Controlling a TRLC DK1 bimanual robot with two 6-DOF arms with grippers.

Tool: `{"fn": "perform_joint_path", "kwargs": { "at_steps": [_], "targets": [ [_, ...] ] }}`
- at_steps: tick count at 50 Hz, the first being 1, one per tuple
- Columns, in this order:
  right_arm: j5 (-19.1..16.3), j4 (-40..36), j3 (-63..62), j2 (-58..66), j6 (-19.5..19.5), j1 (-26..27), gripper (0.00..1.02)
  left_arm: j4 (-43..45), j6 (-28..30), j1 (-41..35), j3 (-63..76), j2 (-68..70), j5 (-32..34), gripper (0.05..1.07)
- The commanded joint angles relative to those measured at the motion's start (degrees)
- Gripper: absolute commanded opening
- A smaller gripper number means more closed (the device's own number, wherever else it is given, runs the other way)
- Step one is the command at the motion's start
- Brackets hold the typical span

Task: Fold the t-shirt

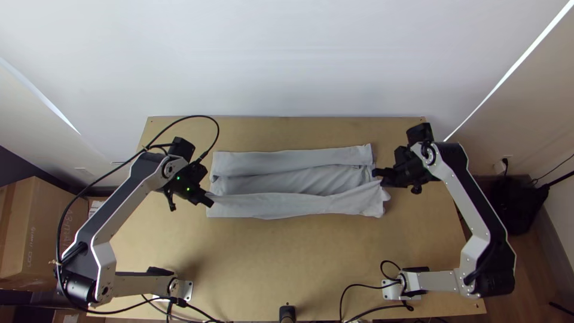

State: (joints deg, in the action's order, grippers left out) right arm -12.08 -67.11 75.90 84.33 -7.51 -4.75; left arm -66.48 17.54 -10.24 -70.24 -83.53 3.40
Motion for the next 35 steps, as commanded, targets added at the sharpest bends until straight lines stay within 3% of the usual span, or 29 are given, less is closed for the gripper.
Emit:
{"fn": "perform_joint_path", "kwargs": {
  "at_steps": [1,35],
  "targets": [
    [-0.49,0.93,4.70,4.35,-1.54,-0.17,0.02,0.21,-0.23,0.84,-4.12,-3.49,0.03,0.08],
    [-1.02,2.07,36.07,33.79,-5.41,-2.28,0.02,1.00,1.36,6.55,-30.31,-28.01,3.11,0.08]
  ]
}}
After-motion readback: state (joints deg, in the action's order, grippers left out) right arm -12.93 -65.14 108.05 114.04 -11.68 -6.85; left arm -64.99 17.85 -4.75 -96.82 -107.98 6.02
